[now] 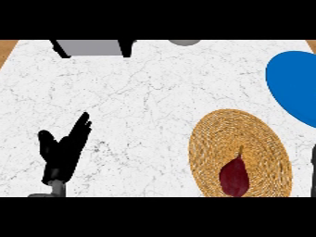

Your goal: Pick the squash from the placemat and place it in the plate

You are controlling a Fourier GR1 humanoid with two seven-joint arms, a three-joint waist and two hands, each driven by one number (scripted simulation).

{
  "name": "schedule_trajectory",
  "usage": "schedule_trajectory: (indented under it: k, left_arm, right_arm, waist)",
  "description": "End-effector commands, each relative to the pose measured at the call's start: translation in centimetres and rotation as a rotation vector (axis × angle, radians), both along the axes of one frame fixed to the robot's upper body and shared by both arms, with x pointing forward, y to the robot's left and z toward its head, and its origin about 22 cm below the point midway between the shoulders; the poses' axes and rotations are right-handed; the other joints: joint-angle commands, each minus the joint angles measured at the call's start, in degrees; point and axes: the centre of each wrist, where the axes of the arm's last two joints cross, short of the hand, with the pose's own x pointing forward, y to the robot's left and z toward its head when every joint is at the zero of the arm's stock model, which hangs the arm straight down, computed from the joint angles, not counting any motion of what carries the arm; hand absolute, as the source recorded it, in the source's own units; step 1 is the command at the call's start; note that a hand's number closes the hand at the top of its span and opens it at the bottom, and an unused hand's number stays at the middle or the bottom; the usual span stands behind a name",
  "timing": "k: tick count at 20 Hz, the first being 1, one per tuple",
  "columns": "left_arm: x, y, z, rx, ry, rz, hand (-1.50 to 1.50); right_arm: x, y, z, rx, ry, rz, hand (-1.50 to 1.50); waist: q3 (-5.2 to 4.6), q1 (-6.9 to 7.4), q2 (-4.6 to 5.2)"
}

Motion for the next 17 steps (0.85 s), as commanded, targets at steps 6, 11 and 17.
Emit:
schedule_trajectory:
  k: [6,11,17]
  left_arm:
    - [-1.3,-0.8,-2.1,-0.003,0.062,0.004,0.00]
    - [0.1,-1.0,0.3,0.010,0.050,0.004,0.00]
    - [-1.7,-1.5,-0.2,0.000,0.043,0.002,0.00]
  right_arm:
    - [-5.4,4.1,-2.9,0.047,0.054,0.115,-1.50]
    - [-6.8,8.7,-5.2,0.051,0.115,0.129,-1.50]
    - [-8.0,10.5,-4.5,0.069,0.115,0.108,-1.50]
  waist:
    - [-0.35,0.01,0.26]
    - [-0.31,0.41,0.34]
    - [-0.32,0.48,0.32]
